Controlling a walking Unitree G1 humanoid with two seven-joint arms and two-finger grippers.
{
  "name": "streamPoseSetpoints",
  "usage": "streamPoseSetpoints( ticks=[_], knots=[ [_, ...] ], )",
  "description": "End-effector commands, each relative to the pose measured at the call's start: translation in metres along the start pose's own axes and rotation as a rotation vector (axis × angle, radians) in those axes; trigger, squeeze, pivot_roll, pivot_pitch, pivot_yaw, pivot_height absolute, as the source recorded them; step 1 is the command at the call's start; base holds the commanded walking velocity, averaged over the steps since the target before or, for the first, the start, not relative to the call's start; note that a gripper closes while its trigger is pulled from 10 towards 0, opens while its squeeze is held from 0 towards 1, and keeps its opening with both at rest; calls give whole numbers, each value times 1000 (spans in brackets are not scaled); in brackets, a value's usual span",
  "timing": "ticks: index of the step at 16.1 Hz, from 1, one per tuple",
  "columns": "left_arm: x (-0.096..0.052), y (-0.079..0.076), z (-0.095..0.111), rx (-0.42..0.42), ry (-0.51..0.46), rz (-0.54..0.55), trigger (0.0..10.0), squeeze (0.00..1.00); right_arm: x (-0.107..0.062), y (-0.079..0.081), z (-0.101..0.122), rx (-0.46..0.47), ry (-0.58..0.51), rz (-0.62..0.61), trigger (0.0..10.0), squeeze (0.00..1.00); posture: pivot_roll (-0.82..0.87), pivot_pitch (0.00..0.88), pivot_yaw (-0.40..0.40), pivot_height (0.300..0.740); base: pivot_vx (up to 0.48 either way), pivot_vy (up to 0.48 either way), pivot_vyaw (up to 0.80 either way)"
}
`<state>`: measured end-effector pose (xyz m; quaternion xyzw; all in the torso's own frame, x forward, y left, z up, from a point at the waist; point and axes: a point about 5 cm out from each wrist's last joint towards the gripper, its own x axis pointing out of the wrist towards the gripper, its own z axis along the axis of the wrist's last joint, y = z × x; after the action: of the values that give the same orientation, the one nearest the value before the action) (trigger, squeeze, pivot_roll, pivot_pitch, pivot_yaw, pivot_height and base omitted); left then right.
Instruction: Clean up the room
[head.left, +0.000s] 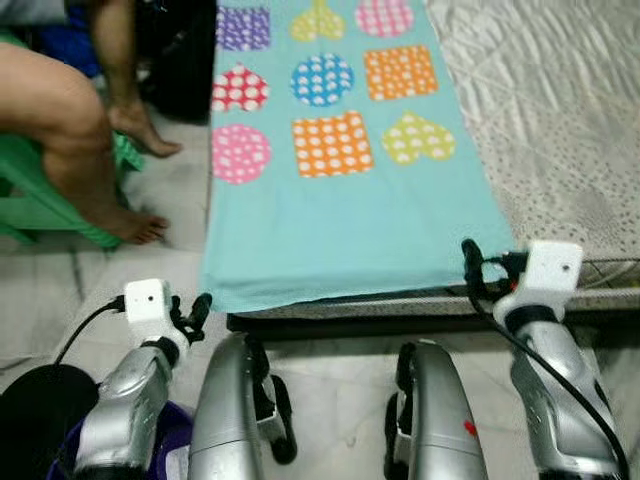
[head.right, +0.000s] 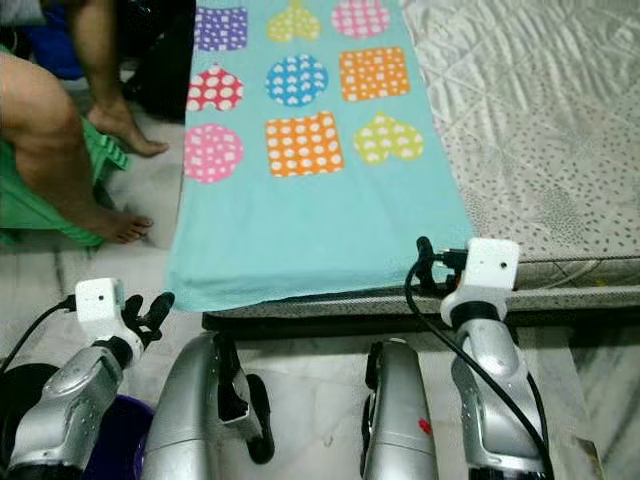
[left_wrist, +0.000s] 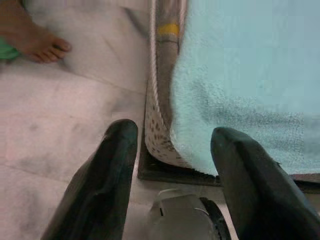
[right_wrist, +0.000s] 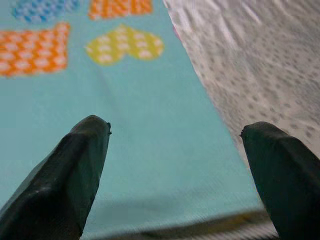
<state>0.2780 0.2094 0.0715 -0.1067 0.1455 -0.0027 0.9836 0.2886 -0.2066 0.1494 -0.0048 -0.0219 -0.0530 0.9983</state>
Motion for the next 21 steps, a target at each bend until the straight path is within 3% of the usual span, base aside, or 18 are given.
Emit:
streamPoseSetpoints(
  ticks=[1, 3, 5, 8, 15, 21],
  knots=[
    [-10, 3, -3, -12, 21, 16, 10000, 1000, -1, -1, -4, 29, 5, -16, 10000, 0, -64, 224, 88, 587, 0, 0, 0],
    [-19, -9, 6, 19, -29, -37, 10000, 1000, 8, 1, 2, 49, -32, -24, 10000, 0, -48, 192, 96, 587, 0, 0, 0],
    [-19, -18, 14, 19, -62, -67, 10000, 1000, 19, 7, 8, 64, -77, -6, 10000, 0, -33, 156, 98, 600, 0, 0, 0],
    [-10, -17, 25, 24, -93, -67, 10000, 1000, 33, 17, 18, 91, -129, 20, 10000, 0, -34, 90, 102, 643, 0, 0, 0],
    [9, -24, 39, 45, -137, -84, 10000, 1000, 54, 15, 27, 108, -193, 5, 10000, 0, -35, 0, 114, 728, 0, 0, 0],
    [27, -35, 45, 90, -151, -123, 10000, 1000, 69, 14, 25, 119, -188, -21, 10000, 0, -47, 0, 99, 740, 0, 0, 0]
  ],
)
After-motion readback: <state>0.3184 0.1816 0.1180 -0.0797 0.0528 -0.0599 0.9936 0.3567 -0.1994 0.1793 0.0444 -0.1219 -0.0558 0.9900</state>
